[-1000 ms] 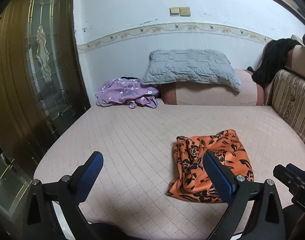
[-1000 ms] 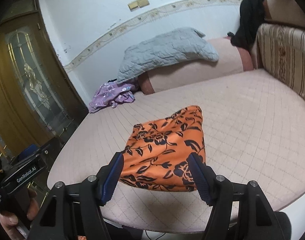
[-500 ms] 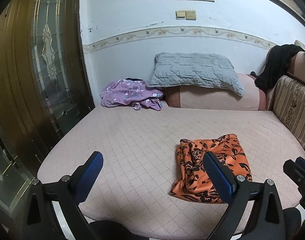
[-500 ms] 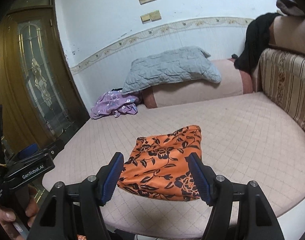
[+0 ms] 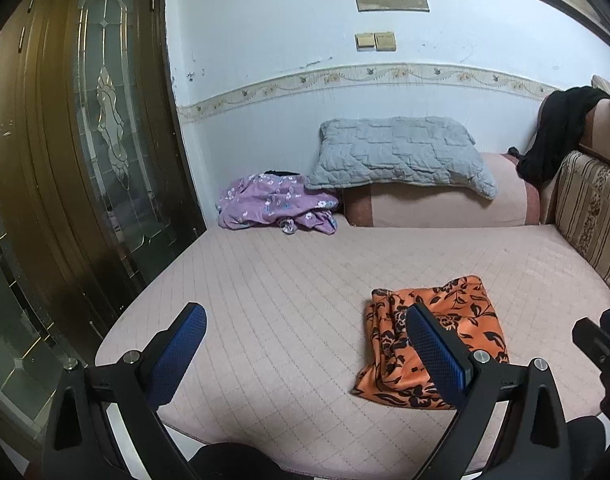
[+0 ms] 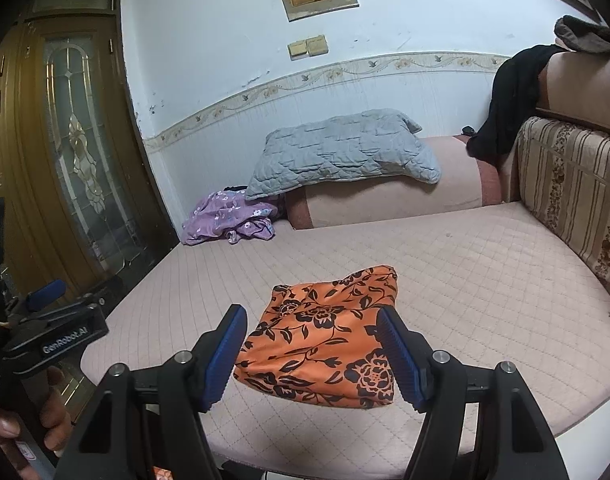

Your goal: Fold small clothes

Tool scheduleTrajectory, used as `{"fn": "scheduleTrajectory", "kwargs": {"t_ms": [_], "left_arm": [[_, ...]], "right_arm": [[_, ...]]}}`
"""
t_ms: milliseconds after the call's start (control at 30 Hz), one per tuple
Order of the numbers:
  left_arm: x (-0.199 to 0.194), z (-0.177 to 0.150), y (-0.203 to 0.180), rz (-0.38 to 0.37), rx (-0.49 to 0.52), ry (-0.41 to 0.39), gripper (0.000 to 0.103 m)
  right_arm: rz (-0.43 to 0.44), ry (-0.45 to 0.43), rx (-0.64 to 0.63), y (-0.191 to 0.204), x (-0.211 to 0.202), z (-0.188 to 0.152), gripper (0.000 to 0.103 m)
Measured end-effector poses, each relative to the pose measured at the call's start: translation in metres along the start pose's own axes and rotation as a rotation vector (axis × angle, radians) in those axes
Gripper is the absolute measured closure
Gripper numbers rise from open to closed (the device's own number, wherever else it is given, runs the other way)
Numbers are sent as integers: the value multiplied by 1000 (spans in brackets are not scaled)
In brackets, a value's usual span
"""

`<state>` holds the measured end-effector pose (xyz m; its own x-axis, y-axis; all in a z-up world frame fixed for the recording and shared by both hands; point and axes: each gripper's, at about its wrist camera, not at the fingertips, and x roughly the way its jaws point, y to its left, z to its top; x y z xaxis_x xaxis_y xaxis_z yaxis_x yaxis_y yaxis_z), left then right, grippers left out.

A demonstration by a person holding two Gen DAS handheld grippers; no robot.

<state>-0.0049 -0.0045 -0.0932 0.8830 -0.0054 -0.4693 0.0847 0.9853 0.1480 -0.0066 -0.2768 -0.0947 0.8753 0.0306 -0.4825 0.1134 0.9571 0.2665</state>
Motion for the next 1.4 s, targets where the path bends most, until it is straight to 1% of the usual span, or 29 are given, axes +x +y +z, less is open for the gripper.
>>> {"fn": "scheduleTrajectory", "kwargs": {"t_ms": [133, 333, 967, 1400], "left_arm": [[-11, 5, 3, 1, -15, -23, 3], [-21, 11, 5, 0, -21, -32, 3], [-40, 24, 1, 20, -25, -68, 3], [-44, 31, 9, 44, -44, -85, 3]], "right_arm": [[-1, -12, 2, 0, -6, 2, 33], [-3, -31, -11, 4, -14, 5, 33], [-35, -103, -40, 15, -44, 24, 32], [-40, -110, -34, 16, -46, 30, 31]]}}
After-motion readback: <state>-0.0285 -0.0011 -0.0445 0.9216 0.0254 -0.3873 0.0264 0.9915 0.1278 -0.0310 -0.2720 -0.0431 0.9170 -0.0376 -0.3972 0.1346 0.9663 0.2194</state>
